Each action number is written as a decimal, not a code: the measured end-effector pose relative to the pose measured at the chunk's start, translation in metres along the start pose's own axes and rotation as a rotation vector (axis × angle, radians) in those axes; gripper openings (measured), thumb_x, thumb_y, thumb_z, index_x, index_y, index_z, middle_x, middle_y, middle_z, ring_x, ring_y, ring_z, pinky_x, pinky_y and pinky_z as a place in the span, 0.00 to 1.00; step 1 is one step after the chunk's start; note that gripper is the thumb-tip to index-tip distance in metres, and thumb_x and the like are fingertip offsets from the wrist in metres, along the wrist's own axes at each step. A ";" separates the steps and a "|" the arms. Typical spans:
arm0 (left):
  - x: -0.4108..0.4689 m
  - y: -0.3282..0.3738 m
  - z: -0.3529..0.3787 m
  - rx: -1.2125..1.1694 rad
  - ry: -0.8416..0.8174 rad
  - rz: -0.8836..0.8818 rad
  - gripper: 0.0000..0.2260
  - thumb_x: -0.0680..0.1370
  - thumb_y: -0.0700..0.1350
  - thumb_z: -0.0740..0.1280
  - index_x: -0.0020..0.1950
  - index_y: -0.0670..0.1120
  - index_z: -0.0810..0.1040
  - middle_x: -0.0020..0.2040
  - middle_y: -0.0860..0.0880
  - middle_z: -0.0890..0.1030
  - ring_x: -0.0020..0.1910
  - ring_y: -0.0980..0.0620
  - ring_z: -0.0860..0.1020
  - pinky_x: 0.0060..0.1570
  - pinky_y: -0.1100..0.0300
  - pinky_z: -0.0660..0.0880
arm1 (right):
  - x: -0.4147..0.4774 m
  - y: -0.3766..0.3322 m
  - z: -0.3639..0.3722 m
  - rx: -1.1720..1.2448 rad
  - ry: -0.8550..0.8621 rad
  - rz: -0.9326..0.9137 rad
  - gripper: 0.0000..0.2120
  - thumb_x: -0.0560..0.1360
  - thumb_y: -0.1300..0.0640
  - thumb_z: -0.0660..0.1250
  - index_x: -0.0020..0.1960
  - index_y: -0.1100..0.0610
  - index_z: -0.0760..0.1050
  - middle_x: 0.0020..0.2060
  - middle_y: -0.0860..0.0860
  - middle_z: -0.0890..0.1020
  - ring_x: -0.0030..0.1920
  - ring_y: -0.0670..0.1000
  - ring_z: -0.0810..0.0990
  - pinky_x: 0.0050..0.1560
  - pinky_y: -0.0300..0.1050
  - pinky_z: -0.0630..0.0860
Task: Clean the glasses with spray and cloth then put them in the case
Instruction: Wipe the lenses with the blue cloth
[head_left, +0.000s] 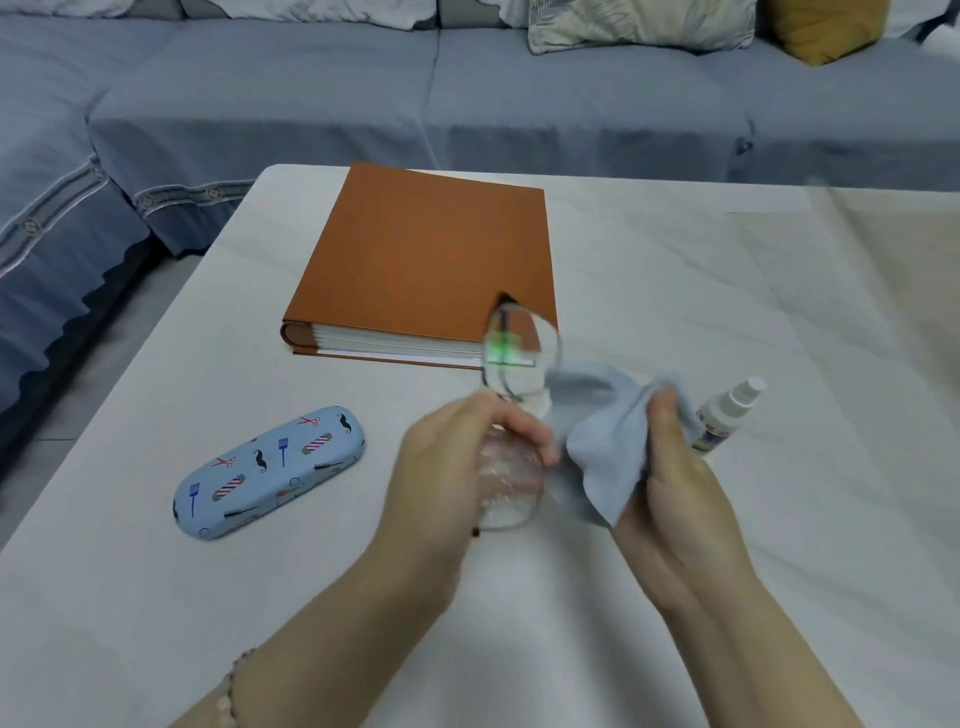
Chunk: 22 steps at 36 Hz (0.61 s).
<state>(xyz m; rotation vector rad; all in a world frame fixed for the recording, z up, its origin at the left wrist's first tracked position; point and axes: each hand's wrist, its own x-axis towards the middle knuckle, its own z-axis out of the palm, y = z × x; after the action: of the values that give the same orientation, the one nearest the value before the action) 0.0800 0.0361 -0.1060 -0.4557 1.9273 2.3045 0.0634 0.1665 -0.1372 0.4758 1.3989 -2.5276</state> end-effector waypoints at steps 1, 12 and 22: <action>0.002 0.003 -0.002 0.016 0.032 0.019 0.16 0.74 0.44 0.59 0.29 0.48 0.80 0.34 0.53 0.82 0.35 0.54 0.78 0.36 0.56 0.74 | -0.001 -0.001 -0.007 -0.068 -0.035 -0.007 0.22 0.67 0.41 0.60 0.47 0.57 0.78 0.39 0.54 0.83 0.40 0.53 0.81 0.38 0.46 0.79; 0.003 -0.004 0.010 -0.102 -0.107 -0.017 0.15 0.75 0.51 0.59 0.44 0.49 0.85 0.44 0.49 0.84 0.43 0.50 0.81 0.44 0.55 0.76 | -0.025 -0.010 0.009 -0.519 -0.343 0.064 0.34 0.69 0.33 0.53 0.39 0.62 0.81 0.33 0.63 0.84 0.40 0.63 0.84 0.50 0.60 0.79; 0.002 -0.017 0.007 -0.084 -0.167 -0.026 0.15 0.73 0.52 0.58 0.49 0.53 0.83 0.51 0.52 0.85 0.52 0.57 0.81 0.51 0.62 0.75 | -0.020 -0.005 0.026 -0.559 -0.130 0.099 0.21 0.73 0.44 0.62 0.33 0.60 0.78 0.30 0.63 0.78 0.31 0.53 0.78 0.35 0.45 0.74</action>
<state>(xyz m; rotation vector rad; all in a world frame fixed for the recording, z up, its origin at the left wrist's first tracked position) 0.0814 0.0464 -0.1213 -0.2834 1.7444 2.3318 0.0756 0.1474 -0.1127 0.2587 1.8735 -1.9269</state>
